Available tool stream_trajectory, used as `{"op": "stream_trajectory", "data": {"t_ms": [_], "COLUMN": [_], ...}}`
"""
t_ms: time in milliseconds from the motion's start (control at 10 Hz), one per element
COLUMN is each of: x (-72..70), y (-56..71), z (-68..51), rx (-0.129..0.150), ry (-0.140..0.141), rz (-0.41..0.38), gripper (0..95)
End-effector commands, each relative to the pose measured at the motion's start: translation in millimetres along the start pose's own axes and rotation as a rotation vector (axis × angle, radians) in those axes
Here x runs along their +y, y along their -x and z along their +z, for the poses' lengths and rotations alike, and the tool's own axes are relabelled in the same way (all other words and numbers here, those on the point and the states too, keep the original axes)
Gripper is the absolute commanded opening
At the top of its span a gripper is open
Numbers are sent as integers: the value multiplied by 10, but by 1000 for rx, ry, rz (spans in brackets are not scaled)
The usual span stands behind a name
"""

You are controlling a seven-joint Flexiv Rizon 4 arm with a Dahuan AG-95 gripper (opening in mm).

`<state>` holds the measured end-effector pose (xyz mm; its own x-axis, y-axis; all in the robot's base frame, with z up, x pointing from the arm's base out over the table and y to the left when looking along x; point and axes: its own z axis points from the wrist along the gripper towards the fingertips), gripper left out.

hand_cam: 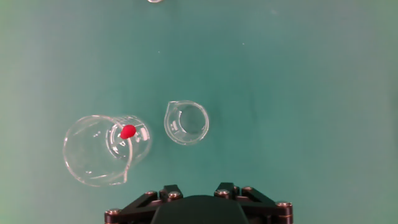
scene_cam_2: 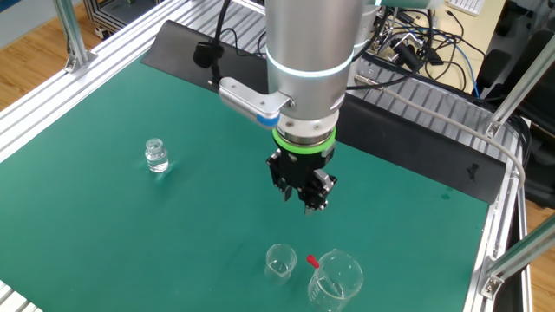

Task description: Transfer liquid using a dropper

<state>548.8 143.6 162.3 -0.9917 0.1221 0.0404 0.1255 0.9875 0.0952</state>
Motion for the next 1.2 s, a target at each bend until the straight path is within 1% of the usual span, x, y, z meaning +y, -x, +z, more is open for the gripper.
{"op": "stream_trajectory", "data": {"t_ms": [100,200,300,400,500,600,700,900,1000,1100,1200], "x": [-8,-8,-8,-8,-8,-8,-8,21,39,68,97], "y": [-5,-5,-5,-5,-5,-5,-5,82,151,260,355], "z": [4,4,4,4,4,4,4,-32,-56,-92,-95], "rx": [-17,-17,-21,-19,-20,-29,-29,-27,-26,-26,-22], "ry": [-46,-45,-43,-31,-15,-15,-15,6,15,16,17], "rz": [-124,-139,-184,-205,-214,-206,-207,-175,-172,-165,-167], "gripper": [570,570,570,570,760,570,570,570,570,570,570]}}
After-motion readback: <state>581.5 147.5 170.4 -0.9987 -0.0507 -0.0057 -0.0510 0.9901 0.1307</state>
